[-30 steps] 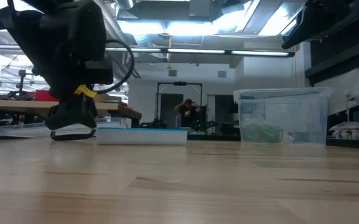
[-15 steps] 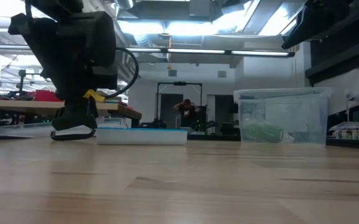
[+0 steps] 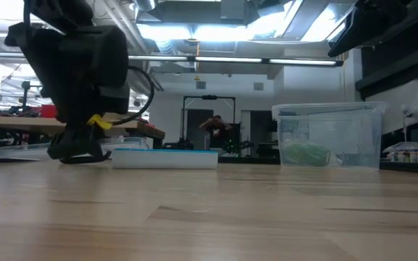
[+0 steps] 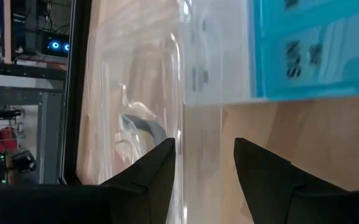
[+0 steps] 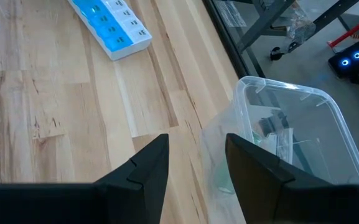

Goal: Roll bandage
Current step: Close the transparent tupperware lid

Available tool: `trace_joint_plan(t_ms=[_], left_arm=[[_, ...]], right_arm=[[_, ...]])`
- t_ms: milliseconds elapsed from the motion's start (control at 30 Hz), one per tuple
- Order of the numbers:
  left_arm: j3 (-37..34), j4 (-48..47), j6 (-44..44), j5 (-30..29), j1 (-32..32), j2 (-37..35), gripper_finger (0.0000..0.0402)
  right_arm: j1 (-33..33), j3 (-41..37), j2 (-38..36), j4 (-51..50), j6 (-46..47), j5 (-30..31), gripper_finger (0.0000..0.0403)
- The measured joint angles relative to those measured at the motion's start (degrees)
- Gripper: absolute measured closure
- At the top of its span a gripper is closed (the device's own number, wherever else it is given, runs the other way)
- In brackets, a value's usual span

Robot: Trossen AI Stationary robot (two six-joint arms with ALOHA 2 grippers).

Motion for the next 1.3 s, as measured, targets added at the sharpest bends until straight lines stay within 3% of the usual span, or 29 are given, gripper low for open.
trace_joint_plan(t_ms=[533,667,867,1300], left_arm=[[-0.8,0.1,-4.1,-3.7,2.7,0.0,0.0247],[-0.8,0.6,-4.3,-2.7,4.4,0.0,0.0278],[-0.8,1.8,-6.3,-1.4,4.7,0.0,0.0367],[2.6,1.1,-16.4,-1.0,3.3,0.0,0.0368]], right_arm=[[0.0,0.0,0.0,0.0,-0.3,0.0,0.024],[0.0,0.0,0.0,0.0,-0.3,0.0,0.024],[0.0,0.0,0.0,0.0,-0.2,0.0,0.024],[0.0,0.0,0.0,0.0,-0.2,0.0,0.024]])
